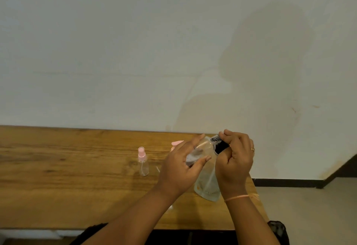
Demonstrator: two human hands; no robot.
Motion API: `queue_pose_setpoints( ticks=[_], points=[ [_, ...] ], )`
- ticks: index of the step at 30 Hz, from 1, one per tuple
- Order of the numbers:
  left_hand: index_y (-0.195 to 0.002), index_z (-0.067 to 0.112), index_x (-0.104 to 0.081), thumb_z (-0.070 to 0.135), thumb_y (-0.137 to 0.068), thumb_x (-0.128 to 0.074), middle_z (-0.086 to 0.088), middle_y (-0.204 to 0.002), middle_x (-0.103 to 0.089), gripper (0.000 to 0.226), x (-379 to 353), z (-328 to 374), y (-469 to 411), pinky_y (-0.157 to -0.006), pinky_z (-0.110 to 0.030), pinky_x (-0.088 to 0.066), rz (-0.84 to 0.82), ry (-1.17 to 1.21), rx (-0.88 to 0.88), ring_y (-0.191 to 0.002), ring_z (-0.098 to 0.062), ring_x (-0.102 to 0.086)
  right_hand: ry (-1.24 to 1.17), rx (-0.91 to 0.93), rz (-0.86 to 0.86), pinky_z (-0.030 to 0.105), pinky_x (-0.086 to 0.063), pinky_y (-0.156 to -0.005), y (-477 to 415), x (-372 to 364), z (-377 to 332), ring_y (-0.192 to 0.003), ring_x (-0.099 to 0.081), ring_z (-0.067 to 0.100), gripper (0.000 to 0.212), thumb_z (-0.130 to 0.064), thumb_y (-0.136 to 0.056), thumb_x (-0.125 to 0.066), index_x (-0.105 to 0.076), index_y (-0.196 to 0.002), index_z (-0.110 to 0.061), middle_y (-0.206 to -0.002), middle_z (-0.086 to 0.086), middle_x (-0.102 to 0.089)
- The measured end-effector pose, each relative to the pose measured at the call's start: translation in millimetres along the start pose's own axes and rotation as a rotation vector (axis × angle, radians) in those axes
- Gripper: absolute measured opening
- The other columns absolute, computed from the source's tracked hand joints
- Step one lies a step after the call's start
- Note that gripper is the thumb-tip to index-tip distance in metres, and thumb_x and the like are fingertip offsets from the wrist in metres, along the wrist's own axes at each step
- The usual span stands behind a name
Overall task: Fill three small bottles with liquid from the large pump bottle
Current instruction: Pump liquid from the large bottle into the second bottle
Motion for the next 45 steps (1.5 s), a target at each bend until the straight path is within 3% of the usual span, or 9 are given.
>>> queue_pose_setpoints(
  ticks=[3,15,20,22,25,30,34,38,45],
  points=[
    [-0.132,0.054,-0.035,0.055,-0.078,-0.058,0.019,-0.113,-0.062,0.058,-2.4,-4.0,0.5,-0.083,-0.025,-0.053,-0.024,-0.015,0.013,-0.106,-0.002,-0.057,0.031,0.004,-0.015,0.053,-0.044,-0.071,1.1,-1.4,5.0,-0.087,-0.053,0.017,0.036,-0.002,-0.073,-0.035,-0.069,-0.083,-0.003,-0.088,0.002,-0.061],
    [-0.133,0.052,-0.034,0.053,-0.079,-0.058,0.021,-0.109,-0.06,0.059,5.5,4.5,-1.4,-0.081,-0.018,-0.051,-0.005,-0.021,-0.024,-0.103,0.001,-0.056,-0.014,-0.036,-0.034,0.053,-0.047,-0.066,-5.5,1.5,-3.7,-0.087,-0.051,0.017,0.038,-0.005,-0.071,-0.032,-0.068,-0.082,-0.005,-0.089,-0.007,-0.055],
    [-0.134,0.048,-0.035,0.055,-0.079,-0.056,0.019,-0.111,-0.06,0.059,0.8,0.9,-2.7,-0.079,-0.025,-0.053,-0.039,-0.058,-0.008,-0.102,0.001,-0.056,0.034,0.031,-0.058,0.052,-0.047,-0.068,-1.1,-3.1,1.1,-0.086,-0.055,0.019,0.032,-0.001,-0.075,-0.036,-0.067,-0.084,-0.002,-0.086,0.006,-0.061],
    [-0.134,0.048,-0.036,0.054,-0.079,-0.056,0.019,-0.11,-0.06,0.059,0.2,1.1,-2.1,-0.079,-0.027,-0.054,-0.033,-0.056,-0.012,-0.101,0.0,-0.057,0.024,0.026,-0.065,0.052,-0.047,-0.068,-0.9,-2.0,-0.4,-0.087,-0.055,0.019,0.033,-0.001,-0.075,-0.036,-0.067,-0.084,-0.002,-0.088,0.002,-0.06],
    [-0.133,0.046,-0.038,0.052,-0.08,-0.058,0.018,-0.111,-0.061,0.058,1.4,2.8,-1.2,-0.081,-0.023,-0.052,-0.01,-0.016,-0.014,-0.103,0.001,-0.057,-0.014,-0.029,-0.06,0.051,-0.049,-0.069,-3.6,0.6,-2.8,-0.09,-0.054,0.015,0.037,-0.004,-0.071,-0.033,-0.067,-0.084,-0.003,-0.091,-0.004,-0.055],
    [-0.134,0.043,-0.038,0.049,-0.081,-0.058,0.016,-0.113,-0.06,0.057,4.3,5.7,-2.1,-0.081,-0.013,-0.048,0.011,-0.007,-0.023,-0.105,0.004,-0.055,-0.008,-0.061,-0.064,0.05,-0.049,-0.07,-9.3,-0.5,-5.9,-0.089,-0.053,0.017,0.04,-0.007,-0.07,-0.031,-0.067,-0.084,-0.003,-0.089,0.007,-0.061],
    [-0.133,0.045,-0.038,0.05,-0.08,-0.058,0.015,-0.111,-0.06,0.057,2.6,2.1,-2.5,-0.08,-0.021,-0.052,0.018,-0.012,-0.018,-0.102,0.0,-0.057,-0.021,-0.015,-0.052,0.047,-0.05,-0.076,-3.1,-3.7,-5.6,-0.095,-0.051,0.01,0.038,0.0,-0.071,-0.031,-0.066,-0.086,0.001,-0.091,-0.001,-0.054],
    [-0.133,0.048,-0.035,0.05,-0.081,-0.057,0.015,-0.108,-0.061,0.057,0.5,0.1,0.5,-0.076,-0.033,-0.055,0.019,-0.033,-0.016,-0.099,-0.005,-0.059,-0.001,0.013,-0.066,0.038,-0.049,-0.077,0.0,-4.4,-1.6,-0.094,-0.05,0.012,0.037,0.003,-0.074,-0.032,-0.066,-0.087,0.003,-0.087,0.009,-0.058],
    [-0.133,0.046,-0.038,0.05,-0.081,-0.058,0.015,-0.112,-0.061,0.057,2.5,6.2,-1.9,-0.08,-0.022,-0.053,0.028,-0.023,-0.031,-0.104,-0.001,-0.057,-0.058,-0.091,-0.082,0.024,-0.044,-0.079,-10.0,0.0,-4.8,-0.093,-0.05,0.007,0.04,-0.007,-0.071,-0.03,-0.067,-0.087,0.001,-0.092,0.0,-0.054]
  ],
)
Point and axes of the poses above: each hand's wrist, its own y-axis away from the middle knuckle, its own x-axis out of the back of the hand, z = x × y, the point moved 10 cm from there along -y, towards the middle knuckle
